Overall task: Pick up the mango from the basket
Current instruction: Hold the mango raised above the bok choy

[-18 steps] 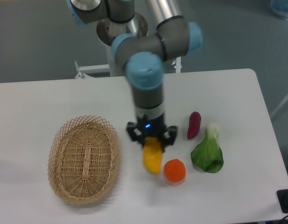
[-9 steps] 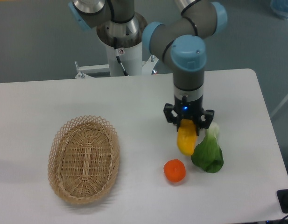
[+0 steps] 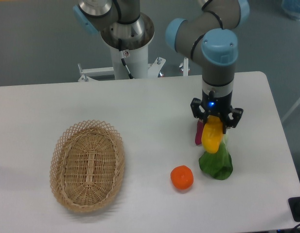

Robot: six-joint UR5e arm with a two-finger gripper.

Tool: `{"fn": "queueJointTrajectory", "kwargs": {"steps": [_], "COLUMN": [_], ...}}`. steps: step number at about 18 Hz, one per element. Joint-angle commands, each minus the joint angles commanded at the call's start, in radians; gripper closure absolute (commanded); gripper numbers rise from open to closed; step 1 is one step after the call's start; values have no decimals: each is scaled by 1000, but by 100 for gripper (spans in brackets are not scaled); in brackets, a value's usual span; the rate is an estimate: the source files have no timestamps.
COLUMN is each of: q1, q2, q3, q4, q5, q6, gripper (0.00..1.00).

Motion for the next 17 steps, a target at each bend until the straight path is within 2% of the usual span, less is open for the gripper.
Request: {"fn": "queueJointTrajectory", "kwargs": {"steps": [17], "q1": [3], "q2": [2], "q3": [-23], "q4": [-9], "q5": [21], "q6": [15], "gripper": [58]}}
